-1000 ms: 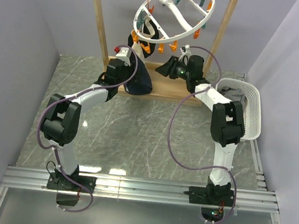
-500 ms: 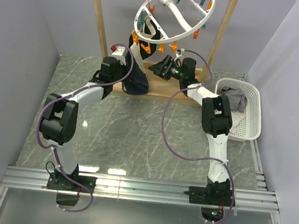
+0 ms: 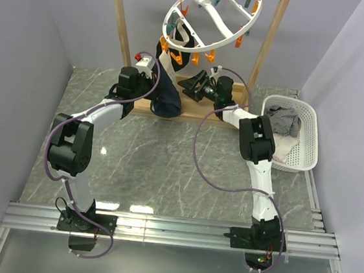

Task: Clip the underwear to the hanger

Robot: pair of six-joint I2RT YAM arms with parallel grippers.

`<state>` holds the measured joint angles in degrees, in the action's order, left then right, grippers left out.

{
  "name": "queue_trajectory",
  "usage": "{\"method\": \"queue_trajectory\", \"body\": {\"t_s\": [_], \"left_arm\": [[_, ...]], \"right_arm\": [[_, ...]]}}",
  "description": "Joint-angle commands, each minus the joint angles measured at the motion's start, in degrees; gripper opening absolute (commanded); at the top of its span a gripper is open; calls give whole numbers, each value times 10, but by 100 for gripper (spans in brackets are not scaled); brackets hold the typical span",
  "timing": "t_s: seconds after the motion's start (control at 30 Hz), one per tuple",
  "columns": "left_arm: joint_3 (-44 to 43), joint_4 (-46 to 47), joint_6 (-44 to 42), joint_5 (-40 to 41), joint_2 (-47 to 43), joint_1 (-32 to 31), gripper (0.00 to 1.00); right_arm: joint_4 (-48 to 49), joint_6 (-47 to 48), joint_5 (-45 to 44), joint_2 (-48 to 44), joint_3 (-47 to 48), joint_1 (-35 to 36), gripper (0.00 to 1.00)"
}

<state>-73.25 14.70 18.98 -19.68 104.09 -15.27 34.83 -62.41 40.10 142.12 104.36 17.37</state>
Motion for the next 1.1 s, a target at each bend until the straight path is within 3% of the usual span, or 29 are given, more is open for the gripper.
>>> {"method": "queue_trajectory", "body": {"t_s": [0.0,0.33,0.77,0.87,1.07], "left_arm": [[-24,14,4,-38,-14,4,0],[-33,12,9,-52,-12,6,0],[-29,16,20,-65,-13,11,0],[-29,15,20,-66,-11,13,0],[-27,13,20,-62,-6,16,0]], "right_arm": [[28,-44,-28,25,33,-4,81],[143,-201,-2,75,33,12,76],[159,-264,-5,91,58,33,75],[168,-278,1,85,65,35,69],[211,-296,14,59,49,30,30]]}}
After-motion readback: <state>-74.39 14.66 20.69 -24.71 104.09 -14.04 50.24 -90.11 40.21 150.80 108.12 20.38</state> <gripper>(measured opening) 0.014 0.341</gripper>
